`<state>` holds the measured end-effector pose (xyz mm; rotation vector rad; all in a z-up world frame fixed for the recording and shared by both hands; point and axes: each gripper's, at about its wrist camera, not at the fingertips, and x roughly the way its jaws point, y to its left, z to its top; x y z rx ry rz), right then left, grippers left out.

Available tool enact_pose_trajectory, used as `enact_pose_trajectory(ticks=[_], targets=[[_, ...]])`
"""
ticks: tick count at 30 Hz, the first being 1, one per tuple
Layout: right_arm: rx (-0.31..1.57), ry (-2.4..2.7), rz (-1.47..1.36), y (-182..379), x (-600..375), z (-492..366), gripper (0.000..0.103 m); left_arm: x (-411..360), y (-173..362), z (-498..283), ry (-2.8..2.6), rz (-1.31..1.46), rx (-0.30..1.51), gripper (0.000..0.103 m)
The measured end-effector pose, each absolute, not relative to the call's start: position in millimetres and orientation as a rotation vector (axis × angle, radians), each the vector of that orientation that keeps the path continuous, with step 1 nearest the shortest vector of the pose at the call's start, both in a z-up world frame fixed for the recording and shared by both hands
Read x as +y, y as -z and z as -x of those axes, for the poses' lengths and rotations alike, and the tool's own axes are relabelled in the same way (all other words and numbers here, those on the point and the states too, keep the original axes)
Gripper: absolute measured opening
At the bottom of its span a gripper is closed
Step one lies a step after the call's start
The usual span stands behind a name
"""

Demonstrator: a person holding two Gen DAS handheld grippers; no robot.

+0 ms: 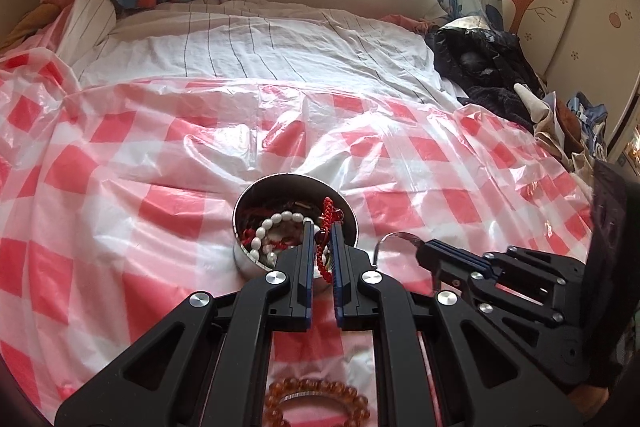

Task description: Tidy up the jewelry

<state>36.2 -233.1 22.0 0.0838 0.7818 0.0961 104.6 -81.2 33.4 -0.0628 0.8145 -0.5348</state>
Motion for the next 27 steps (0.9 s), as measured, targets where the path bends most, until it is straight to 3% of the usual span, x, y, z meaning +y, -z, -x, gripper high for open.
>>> enact_pose_trajectory(ticks=[3, 9, 15, 16, 18, 25, 27], targets=[[0.775, -0.067, -0.080, -23, -237, -45, 0.004, -83, -16, -126, 0.476, 0.089, 0.883, 0.008], [0.765, -0.075, -0.058, -24, -229, -80, 0.004, -59, -13, -131, 0.425, 0.145, 0.892, 0.027], [0.786, -0.105, -0.015, -15, -199, -114, 0.005, -33, -21, -111, 0.387, 0.120, 0.902, 0.036], [0.809, -0.109, -0.001, -10, -195, -118, 0.008, -29, -21, -104, 0.384, 0.099, 0.907, 0.040], [0.782, -0.096, -0.009, -11, -195, -112, 0.043, -23, -21, -89, 0.392, 0.067, 0.915, 0.044], [0.809, -0.147, -0.089, -25, -216, -64, 0.045, -15, -8, -36, 0.500, -0.014, 0.972, 0.047], [0.832, -0.169, -0.078, -22, -215, -44, 0.055, -18, -4, -24, 0.514, -0.066, 0.969, 0.046]])
